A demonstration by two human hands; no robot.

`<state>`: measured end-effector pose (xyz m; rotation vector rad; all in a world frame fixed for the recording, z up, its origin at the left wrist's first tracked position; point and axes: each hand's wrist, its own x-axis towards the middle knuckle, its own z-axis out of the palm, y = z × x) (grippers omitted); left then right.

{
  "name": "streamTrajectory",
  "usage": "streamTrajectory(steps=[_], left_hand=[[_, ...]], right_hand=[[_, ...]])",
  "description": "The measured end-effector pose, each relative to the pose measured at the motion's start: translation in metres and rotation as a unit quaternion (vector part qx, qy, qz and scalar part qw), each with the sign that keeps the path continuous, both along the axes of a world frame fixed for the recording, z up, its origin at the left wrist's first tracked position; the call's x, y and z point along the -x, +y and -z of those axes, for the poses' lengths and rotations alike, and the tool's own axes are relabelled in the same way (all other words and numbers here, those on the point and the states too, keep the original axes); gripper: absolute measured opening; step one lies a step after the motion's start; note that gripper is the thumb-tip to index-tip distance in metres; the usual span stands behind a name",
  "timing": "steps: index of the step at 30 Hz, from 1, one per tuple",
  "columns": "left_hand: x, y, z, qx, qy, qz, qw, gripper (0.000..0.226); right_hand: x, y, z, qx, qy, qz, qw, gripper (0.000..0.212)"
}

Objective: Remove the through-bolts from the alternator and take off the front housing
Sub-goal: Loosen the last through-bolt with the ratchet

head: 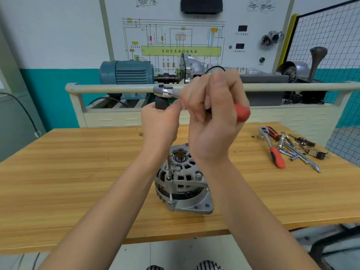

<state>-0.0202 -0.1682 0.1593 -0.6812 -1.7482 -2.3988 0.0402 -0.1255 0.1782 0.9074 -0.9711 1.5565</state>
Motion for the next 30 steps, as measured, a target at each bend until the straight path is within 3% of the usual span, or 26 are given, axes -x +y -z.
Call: streamTrajectory(steps=[2,5,8,10,13,15,18,22,25,27,30], left_hand=[[0.001,-0.001,0.002,0.013,0.010,0.001,1.000,0.037],[0.001,-0.007,0.001,0.043,0.036,0.055,0.997,0.039],[0.008,-0.017,-0.001,0.045,0.045,0.207,0.976,0.036],[0.012,-0.022,-0.005,0.083,0.044,0.338,0.936,0.035],[0.015,-0.021,-0.010,0.117,0.027,0.418,0.901,0.039],[0.015,-0.018,-0.010,0.107,-0.011,0.405,0.908,0.043],[0.012,-0.015,-0.007,0.092,-0.017,0.303,0.948,0.050],[0.003,-0.007,-0.004,0.042,-0.027,0.105,0.993,0.049],[-0.001,-0.001,-0.004,0.028,-0.030,0.023,0.999,0.041],[-0.001,0.000,-0.002,0.030,-0.018,0.009,0.999,0.041],[0.001,-0.005,-0.001,0.046,0.002,0.053,0.998,0.041]], right_hand=[[0.001,0.004,0.000,0.021,0.004,-0.045,0.999,0.032],[0.005,0.025,-0.005,0.083,-0.034,-0.197,0.976,0.043],[0.014,0.048,-0.009,0.152,-0.125,-0.355,0.914,0.044],[0.023,0.058,-0.011,0.202,-0.154,-0.453,0.855,0.043],[0.032,0.064,-0.011,0.252,-0.157,-0.488,0.821,0.044],[0.029,0.061,-0.010,0.255,-0.147,-0.459,0.838,0.042],[0.018,0.053,-0.006,0.219,-0.126,-0.379,0.890,0.044],[0.005,0.027,-0.004,0.081,-0.077,-0.193,0.975,0.035],[0.000,0.011,-0.001,-0.002,-0.008,-0.051,0.999,0.027],[0.000,0.009,0.001,-0.009,0.016,-0.039,0.999,0.029],[0.004,0.023,-0.002,0.048,-0.019,-0.166,0.985,0.041]])
